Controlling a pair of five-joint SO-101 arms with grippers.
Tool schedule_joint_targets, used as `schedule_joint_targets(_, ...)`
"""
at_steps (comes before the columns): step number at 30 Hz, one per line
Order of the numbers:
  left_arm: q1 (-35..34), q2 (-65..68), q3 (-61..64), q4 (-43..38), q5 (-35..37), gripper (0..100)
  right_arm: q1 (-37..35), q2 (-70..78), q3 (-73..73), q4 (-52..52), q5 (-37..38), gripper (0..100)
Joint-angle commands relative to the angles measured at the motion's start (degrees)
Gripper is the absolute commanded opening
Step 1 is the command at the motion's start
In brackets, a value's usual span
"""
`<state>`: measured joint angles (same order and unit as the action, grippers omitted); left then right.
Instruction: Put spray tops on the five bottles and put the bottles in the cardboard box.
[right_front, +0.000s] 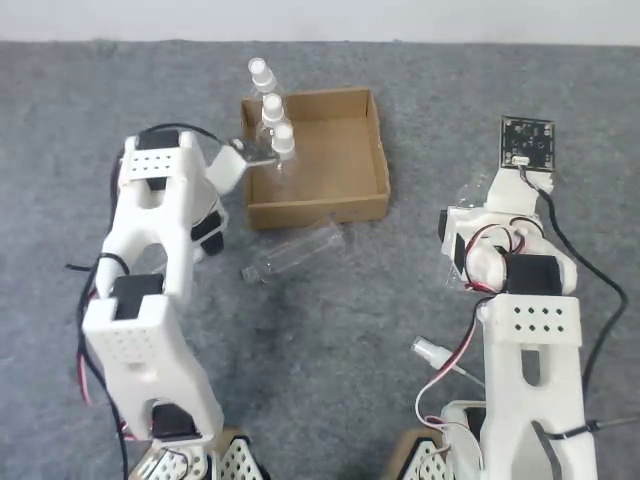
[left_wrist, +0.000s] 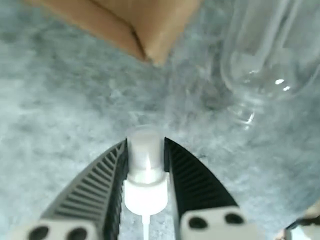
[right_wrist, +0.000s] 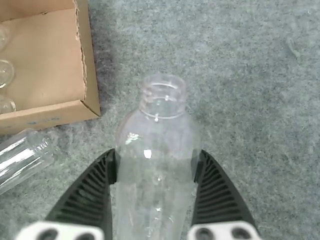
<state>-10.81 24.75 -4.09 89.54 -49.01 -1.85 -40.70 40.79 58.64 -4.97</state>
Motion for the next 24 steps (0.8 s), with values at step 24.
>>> schedule_joint_targets(24,1.0,-31.5,16.6,-5.8,19.9,1,0.7,-2.0,-1.0,-1.4,0.8,0.9)
